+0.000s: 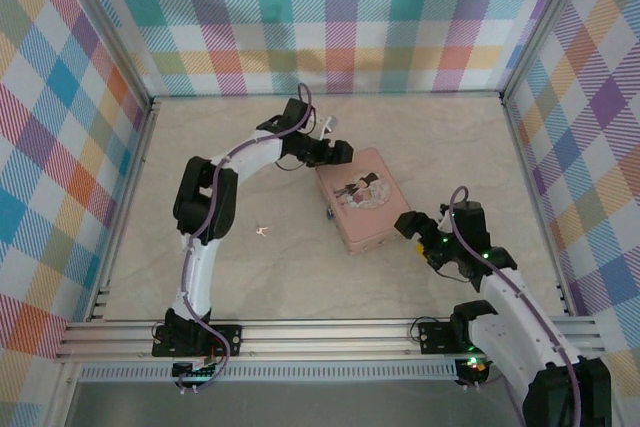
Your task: Unlock the padlock with the key
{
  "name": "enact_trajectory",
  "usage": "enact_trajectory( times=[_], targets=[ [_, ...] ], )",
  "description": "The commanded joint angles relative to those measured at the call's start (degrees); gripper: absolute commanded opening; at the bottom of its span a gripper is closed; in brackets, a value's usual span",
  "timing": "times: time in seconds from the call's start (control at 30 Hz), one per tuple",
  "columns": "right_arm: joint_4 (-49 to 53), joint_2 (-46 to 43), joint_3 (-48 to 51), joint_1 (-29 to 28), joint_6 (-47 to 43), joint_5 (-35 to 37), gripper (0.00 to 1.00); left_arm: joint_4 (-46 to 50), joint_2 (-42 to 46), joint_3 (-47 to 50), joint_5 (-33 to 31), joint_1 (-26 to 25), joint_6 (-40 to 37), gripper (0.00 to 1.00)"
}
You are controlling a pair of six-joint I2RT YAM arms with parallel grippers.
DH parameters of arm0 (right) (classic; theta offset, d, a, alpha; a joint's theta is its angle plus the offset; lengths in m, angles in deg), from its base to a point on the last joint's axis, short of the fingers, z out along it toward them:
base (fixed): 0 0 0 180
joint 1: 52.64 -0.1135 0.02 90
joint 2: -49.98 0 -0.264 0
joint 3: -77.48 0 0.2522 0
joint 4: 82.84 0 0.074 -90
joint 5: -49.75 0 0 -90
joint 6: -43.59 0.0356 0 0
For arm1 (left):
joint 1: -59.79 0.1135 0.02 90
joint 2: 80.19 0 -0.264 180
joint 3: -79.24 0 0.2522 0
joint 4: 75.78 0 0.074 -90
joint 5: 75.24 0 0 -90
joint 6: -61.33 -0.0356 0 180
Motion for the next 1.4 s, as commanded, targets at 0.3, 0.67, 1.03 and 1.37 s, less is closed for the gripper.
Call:
enact_trajectory(
  times=[0.3, 0.67, 1.03, 1.37],
  targets=[
    [-11.9, 14.1, -6.0, -2.6, 0.9, -0.4, 0.87, -12.9, 17.6, 21.4, -1.0, -1.3, 4.5, 0.88],
    [-13.6, 29.3, -16.9, -3.6, -4.3, -1.5, 0.75, -17.7, 31.2, 37.7, -7.5, -1.2, 7.5, 0.85],
    [-8.5, 45.0, -32.7, -6.0, -10.8, -2.4, 0.68, -21.7, 41.1, 49.1, -12.9, -1.4, 13.1, 0.83],
    [-1.2, 55.7, -46.6, -6.3, -17.2, -0.7, 0.60, -24.2, 38.7, 46.8, -14.8, -2.7, 15.2, 0.82]
  ],
)
